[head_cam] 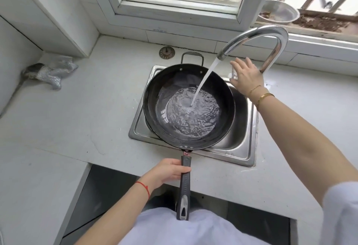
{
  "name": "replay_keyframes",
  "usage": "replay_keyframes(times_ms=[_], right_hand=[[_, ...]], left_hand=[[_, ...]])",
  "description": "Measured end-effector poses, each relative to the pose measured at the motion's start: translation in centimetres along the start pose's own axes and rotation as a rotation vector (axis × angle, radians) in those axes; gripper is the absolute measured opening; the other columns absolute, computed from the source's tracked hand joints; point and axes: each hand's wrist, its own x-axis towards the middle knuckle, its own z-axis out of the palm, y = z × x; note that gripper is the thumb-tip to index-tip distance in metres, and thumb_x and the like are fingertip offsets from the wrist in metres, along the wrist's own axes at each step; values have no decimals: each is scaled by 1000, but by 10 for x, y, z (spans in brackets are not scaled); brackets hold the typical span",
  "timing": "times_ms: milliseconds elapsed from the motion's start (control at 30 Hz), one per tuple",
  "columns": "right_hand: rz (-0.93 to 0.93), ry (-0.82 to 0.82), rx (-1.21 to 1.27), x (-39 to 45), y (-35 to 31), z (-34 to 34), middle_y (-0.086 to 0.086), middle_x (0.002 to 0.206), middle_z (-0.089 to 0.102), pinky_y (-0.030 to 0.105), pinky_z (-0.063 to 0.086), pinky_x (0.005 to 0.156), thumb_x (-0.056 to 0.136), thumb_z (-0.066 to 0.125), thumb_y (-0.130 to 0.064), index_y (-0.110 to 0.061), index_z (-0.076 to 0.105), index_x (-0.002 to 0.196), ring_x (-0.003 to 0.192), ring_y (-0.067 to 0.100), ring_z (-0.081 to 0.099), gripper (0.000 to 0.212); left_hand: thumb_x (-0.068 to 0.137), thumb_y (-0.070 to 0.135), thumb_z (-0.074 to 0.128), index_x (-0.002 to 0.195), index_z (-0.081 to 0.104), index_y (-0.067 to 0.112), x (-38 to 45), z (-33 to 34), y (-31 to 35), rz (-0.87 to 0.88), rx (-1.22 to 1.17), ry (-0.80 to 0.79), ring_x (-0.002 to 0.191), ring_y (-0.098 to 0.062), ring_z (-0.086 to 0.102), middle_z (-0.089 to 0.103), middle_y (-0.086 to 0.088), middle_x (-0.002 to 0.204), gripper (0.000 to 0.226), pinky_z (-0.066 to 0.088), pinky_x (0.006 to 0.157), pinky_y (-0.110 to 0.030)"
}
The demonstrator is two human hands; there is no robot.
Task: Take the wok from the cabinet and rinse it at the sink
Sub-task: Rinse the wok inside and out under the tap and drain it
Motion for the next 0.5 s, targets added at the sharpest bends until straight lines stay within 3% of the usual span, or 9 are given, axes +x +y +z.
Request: replay_keyframes(times_ms=[167, 333, 500], right_hand=[[13, 62, -94, -1, -10, -3, 15, 142, 50, 52, 38, 105, 89, 60, -24, -10, 48, 136, 131, 44, 40, 50], [84, 110, -142, -3, -6, -5, 25, 136, 51, 53, 33, 110, 91, 56, -17, 2, 44, 137, 134, 48, 37, 52], [100, 47, 44, -8, -7, -5, 17, 158, 31, 47, 16, 121, 96, 53, -47, -3, 31, 151, 148, 39, 20, 74]], left_hand=[[85, 15, 73, 115, 68, 3, -2, -1, 0, 11, 9, 7, 103, -20, 70, 73, -13, 113, 33, 55, 86, -22], [85, 16, 73, 114, 69, 6, -6, -1, -2, 37, -7, 21, 104, -19, 70, 74, -10, 112, 30, 55, 83, -20], [86, 16, 72, 113, 69, 8, -9, 1, -4, 59, -13, 34, 102, -16, 70, 74, -9, 111, 28, 54, 77, -16]])
